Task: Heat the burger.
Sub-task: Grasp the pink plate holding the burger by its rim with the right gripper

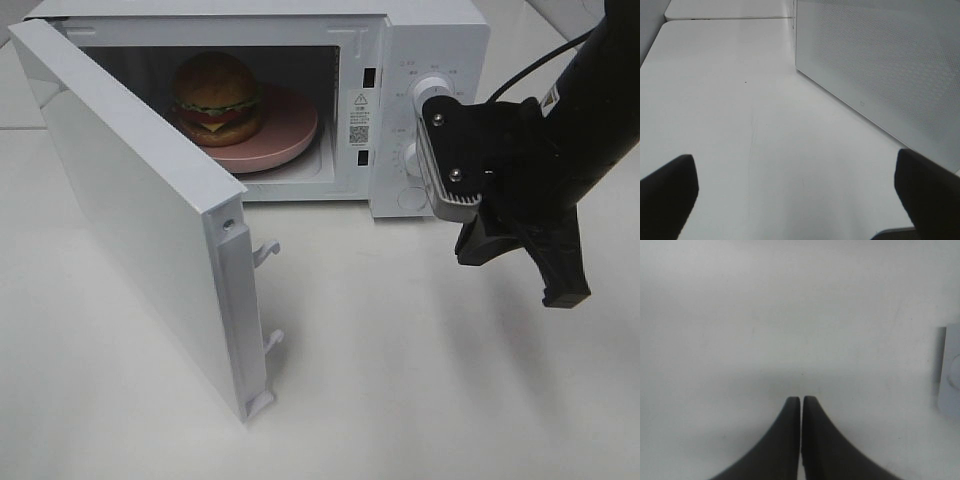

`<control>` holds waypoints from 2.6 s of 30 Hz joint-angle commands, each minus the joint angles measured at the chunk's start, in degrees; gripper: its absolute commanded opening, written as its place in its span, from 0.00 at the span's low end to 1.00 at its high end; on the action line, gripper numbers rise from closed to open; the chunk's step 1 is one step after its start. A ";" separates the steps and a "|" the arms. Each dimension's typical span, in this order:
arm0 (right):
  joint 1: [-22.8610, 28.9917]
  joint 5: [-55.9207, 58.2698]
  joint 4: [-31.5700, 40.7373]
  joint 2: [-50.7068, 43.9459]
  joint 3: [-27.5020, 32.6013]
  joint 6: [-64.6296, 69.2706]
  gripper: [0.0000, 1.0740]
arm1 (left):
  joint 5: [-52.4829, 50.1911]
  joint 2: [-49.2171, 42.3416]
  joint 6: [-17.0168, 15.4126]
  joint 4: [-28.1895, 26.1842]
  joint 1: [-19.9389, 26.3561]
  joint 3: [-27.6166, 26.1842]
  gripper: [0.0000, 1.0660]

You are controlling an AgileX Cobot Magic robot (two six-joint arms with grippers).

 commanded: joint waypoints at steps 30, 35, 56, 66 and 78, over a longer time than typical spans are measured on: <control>8.54 -13.18 -14.44 1.03 -1.95 -1.15 0.91 | -0.69 -0.34 -0.29 -0.11 0.23 0.17 0.94; 8.54 -13.64 -14.44 2.98 -4.76 0.23 0.91 | -0.69 -0.34 -0.29 -0.11 0.23 0.17 0.94; 11.86 -19.60 -14.67 18.28 -21.14 -2.58 0.87 | -0.69 -0.34 -0.29 -0.11 0.23 0.17 0.94; 12.55 -21.49 -14.67 24.69 -26.41 -2.64 0.85 | -0.69 -0.34 -0.29 -0.11 0.23 0.17 0.94; 12.38 -21.54 -14.67 33.17 -34.38 -1.95 0.83 | -0.69 -0.34 -0.29 -0.11 0.23 0.17 0.94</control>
